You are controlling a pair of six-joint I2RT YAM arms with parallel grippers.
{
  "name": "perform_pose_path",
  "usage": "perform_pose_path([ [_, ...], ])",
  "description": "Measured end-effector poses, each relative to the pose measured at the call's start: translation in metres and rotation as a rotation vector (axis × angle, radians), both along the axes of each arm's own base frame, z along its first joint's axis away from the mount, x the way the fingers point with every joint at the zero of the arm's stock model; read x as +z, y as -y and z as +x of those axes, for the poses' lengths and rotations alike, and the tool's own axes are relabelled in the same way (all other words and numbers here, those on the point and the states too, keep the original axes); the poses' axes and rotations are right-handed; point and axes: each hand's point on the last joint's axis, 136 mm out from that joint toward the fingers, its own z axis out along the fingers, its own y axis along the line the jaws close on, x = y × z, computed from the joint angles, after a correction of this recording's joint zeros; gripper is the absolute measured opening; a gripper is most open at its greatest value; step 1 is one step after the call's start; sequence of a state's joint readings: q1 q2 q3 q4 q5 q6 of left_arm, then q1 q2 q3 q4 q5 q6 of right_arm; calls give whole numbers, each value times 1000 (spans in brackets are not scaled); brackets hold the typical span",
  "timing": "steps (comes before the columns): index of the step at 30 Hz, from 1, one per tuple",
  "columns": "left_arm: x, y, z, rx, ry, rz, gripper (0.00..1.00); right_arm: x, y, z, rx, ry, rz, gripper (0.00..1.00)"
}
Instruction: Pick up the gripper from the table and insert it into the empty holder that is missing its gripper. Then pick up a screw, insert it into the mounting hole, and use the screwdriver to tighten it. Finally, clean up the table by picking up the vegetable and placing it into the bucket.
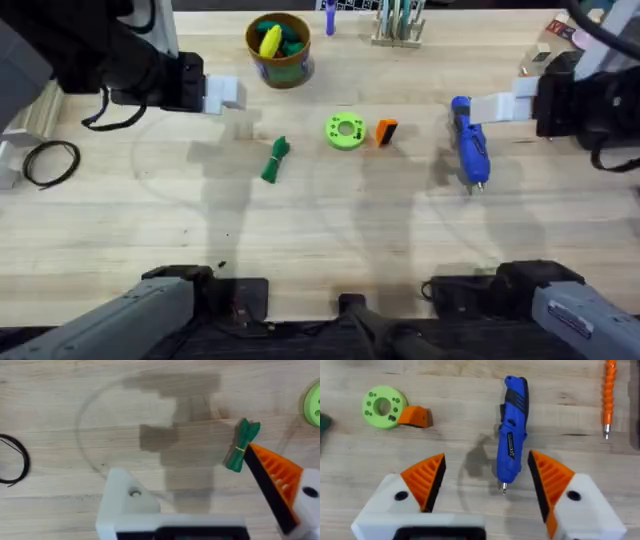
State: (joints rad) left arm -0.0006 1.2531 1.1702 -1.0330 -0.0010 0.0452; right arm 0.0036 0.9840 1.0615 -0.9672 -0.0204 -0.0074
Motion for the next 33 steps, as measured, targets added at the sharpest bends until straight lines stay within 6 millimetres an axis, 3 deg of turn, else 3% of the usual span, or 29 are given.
perform_pose_path([
  [8, -5, 2, -7, -18, -40, 7, 986, 0, 0, 0, 0, 0, 0, 991],
  [17, -18, 50, -34, -225, -156, 31, 986, 0, 0, 0, 0, 0, 0, 991],
  [22, -32, 60, -28, -201, -191, 17, 985, 0, 0, 0, 0, 0, 0, 991],
  [26, -52, 64, -24, -197, -212, 15, 985, 0, 0, 0, 0, 0, 0, 991],
  [33, -106, 80, -28, -249, -289, 21, 985, 0, 0, 0, 0, 0, 0, 991],
])
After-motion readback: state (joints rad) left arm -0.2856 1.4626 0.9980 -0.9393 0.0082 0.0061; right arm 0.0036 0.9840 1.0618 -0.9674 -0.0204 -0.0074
